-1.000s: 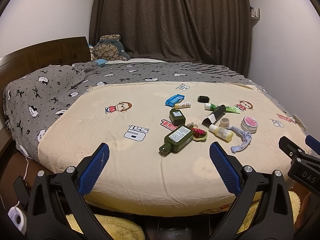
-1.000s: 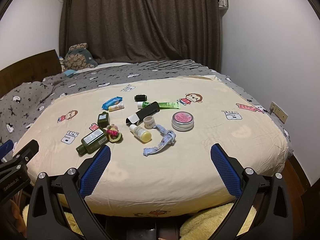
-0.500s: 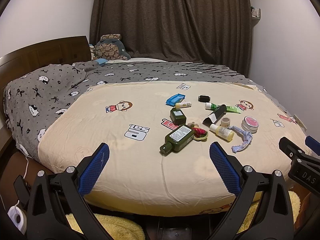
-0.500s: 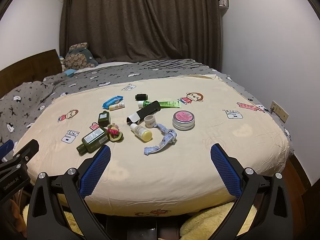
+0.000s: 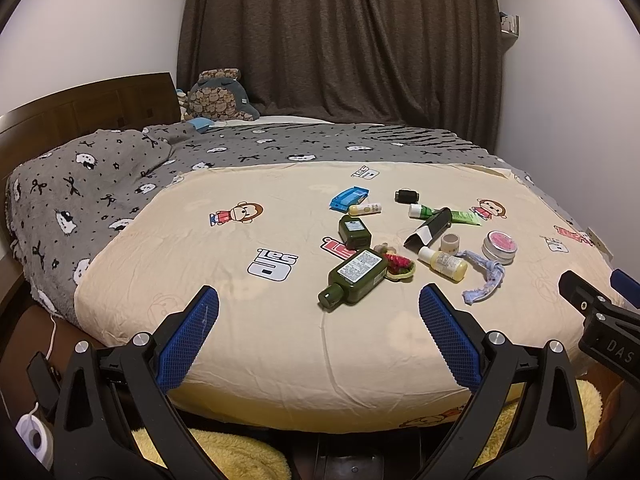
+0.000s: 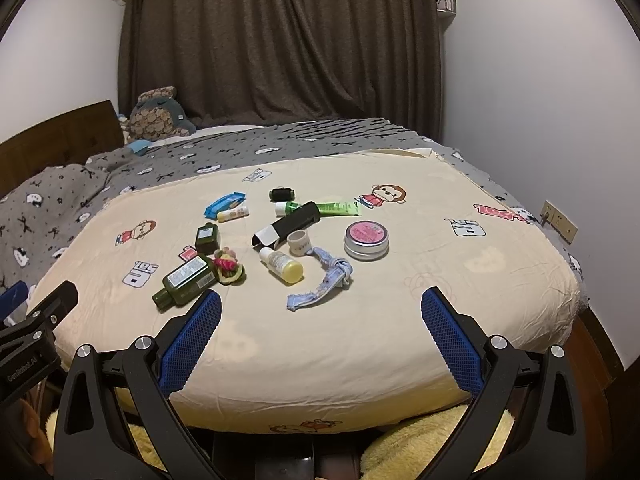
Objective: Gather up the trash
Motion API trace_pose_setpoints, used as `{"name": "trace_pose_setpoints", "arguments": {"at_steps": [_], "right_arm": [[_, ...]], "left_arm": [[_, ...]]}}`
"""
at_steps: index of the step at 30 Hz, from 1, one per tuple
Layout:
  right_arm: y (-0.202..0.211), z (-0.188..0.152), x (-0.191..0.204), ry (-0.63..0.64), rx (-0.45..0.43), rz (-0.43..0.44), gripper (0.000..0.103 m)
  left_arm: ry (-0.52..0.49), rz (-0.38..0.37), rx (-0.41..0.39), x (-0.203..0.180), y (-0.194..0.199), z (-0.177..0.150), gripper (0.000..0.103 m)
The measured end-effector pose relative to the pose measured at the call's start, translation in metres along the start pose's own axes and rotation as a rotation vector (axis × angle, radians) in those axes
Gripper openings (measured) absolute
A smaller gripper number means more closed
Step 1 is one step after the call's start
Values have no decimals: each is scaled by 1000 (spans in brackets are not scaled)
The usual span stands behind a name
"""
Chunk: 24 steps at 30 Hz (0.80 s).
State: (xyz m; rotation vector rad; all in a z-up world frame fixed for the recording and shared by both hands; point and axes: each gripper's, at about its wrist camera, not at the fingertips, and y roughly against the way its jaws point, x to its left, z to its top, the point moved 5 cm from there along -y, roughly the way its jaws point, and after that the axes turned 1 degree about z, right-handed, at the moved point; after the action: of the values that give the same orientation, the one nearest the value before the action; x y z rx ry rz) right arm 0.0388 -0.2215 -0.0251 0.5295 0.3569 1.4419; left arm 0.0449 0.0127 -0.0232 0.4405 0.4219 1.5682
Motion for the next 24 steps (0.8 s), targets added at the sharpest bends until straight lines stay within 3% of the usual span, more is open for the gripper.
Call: {"name": "trace_pose_setpoints", "arguments": {"at_steps": [6, 10, 18, 24], "right_arm": [[-3, 1, 2, 27, -43, -4, 100], [-6, 0, 6, 73, -62, 45, 100], [-38, -13, 3, 81, 40, 88, 100], [-72, -24, -10, 89, 82, -4, 100]], "left_arm": [[-12, 4, -20, -4, -2, -1, 95], [-18, 16, -17, -3, -12, -2, 95], [-27, -25, 33, -7, -43, -16, 95], [-5, -58, 91, -3, -76, -29, 95]]}}
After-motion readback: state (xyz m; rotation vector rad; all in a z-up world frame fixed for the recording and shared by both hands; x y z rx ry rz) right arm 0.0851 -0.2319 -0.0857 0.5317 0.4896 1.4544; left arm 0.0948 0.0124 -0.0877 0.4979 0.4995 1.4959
